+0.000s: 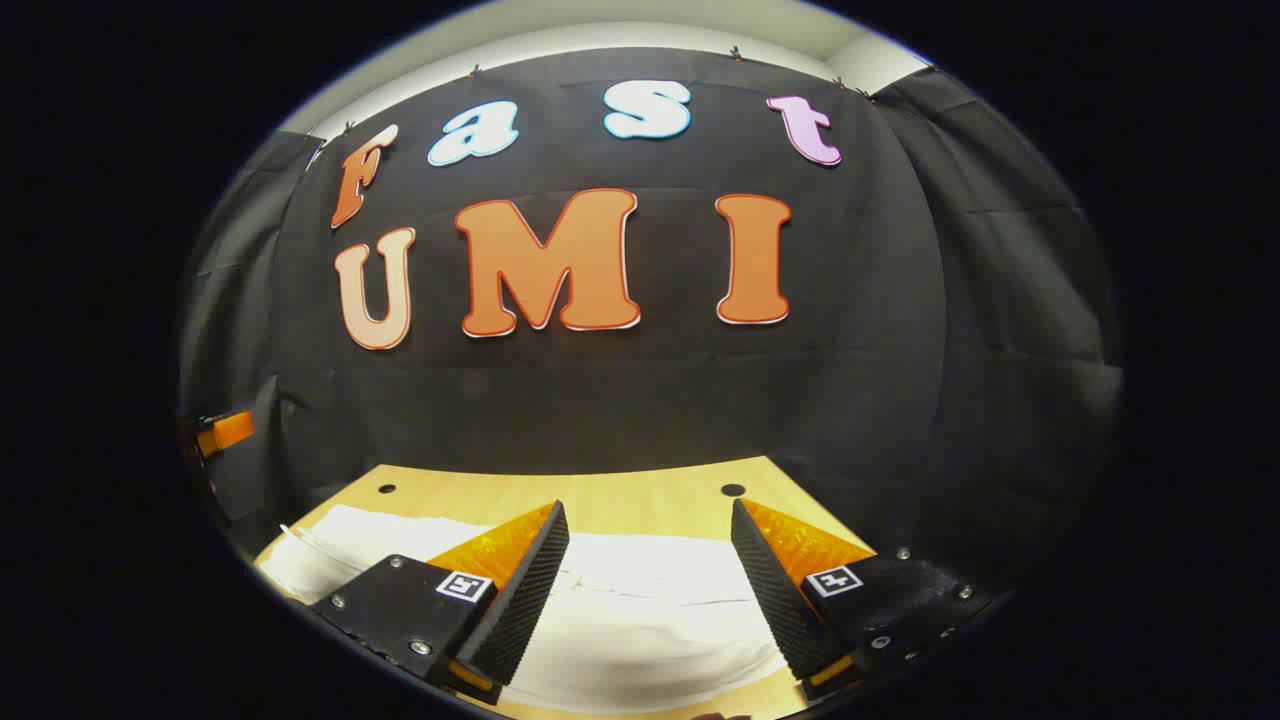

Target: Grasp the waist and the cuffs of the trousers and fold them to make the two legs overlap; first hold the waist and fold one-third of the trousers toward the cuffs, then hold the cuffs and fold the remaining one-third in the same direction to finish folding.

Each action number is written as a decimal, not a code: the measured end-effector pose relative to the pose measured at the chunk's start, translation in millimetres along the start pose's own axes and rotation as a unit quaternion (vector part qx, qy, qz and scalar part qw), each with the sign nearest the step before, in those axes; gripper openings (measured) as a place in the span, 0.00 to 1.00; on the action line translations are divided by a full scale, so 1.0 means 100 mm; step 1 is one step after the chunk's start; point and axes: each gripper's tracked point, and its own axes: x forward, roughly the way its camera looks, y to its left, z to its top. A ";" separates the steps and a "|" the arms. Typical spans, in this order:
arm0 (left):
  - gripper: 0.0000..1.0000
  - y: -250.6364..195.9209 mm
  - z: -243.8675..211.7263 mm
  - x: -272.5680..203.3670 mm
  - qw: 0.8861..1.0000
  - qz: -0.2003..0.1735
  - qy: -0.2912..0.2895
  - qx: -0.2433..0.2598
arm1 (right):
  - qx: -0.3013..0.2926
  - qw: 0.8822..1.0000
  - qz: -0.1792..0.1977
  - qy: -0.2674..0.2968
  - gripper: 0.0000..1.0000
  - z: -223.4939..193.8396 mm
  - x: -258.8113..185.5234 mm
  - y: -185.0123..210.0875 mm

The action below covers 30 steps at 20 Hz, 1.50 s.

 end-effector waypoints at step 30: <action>0.97 0.77 -0.42 -0.01 0.990 -0.017 0.085 -0.114 | 0.195 0.961 -0.052 0.189 0.99 -1.11 -0.20 -0.01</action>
